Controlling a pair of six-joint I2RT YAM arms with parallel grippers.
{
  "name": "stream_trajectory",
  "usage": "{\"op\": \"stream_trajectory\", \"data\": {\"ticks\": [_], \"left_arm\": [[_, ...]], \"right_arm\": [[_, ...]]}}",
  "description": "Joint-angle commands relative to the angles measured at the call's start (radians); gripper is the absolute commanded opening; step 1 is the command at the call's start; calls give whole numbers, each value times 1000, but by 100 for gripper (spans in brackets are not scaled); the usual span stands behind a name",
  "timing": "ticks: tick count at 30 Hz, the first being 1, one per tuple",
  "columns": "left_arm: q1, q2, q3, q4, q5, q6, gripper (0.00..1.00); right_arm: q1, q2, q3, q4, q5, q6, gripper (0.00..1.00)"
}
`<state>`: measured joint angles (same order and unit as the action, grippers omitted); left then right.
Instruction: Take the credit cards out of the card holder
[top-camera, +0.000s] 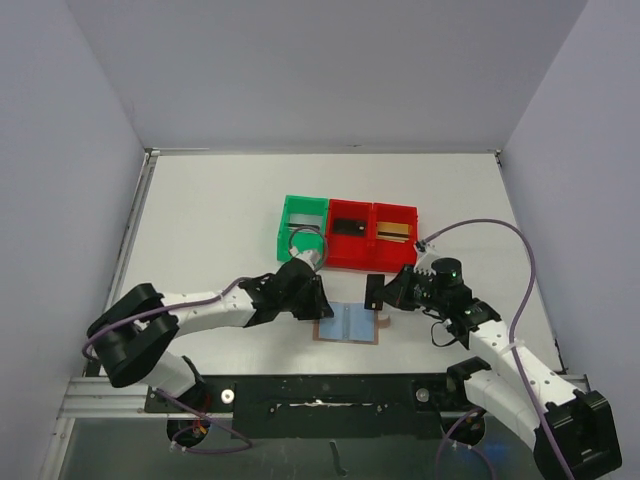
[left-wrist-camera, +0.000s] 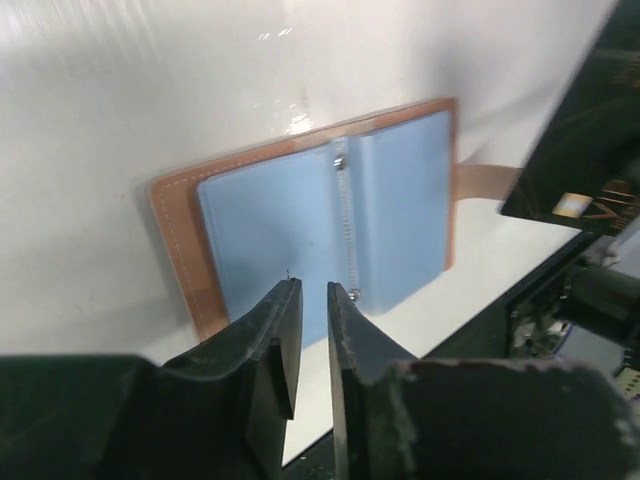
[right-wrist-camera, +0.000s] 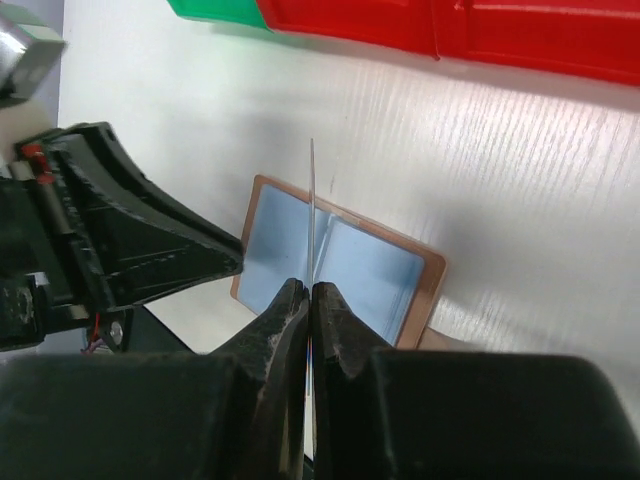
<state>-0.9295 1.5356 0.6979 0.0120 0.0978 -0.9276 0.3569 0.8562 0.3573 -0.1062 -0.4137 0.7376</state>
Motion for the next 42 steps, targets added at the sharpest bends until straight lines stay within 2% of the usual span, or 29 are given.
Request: {"op": "stream_trajectory", "data": {"ticks": [1, 4, 8, 10, 14, 19, 22, 29, 35, 42], "left_arm": [[3, -184, -22, 29, -75, 17, 22], [25, -284, -67, 24, -112, 13, 30], [87, -374, -125, 11, -101, 2, 36], [125, -404, -151, -4, -83, -3, 37], [184, -471, -192, -41, -60, -10, 38], [210, -547, -234, -71, -59, -20, 40], [220, -574, -241, -88, -52, -21, 41], [231, -613, -251, -108, -37, -16, 43], [241, -608, -250, -112, -30, -5, 44], [252, -612, -241, -128, -23, 6, 44]], "right_arm": [[8, -41, 77, 3, 28, -130, 0], [41, -49, 110, 6, 126, -210, 0], [164, 0, 207, 31, 324, -376, 0], [228, 52, 250, 60, 431, -495, 0], [291, 202, 355, 86, 533, -804, 0], [279, 390, 510, 86, 506, -1061, 0], [255, 511, 637, -19, 449, -1160, 0], [183, 685, 795, -137, 352, -1310, 0], [174, 789, 892, -187, 282, -1426, 1], [177, 918, 992, -255, 335, -1529, 5]]}}
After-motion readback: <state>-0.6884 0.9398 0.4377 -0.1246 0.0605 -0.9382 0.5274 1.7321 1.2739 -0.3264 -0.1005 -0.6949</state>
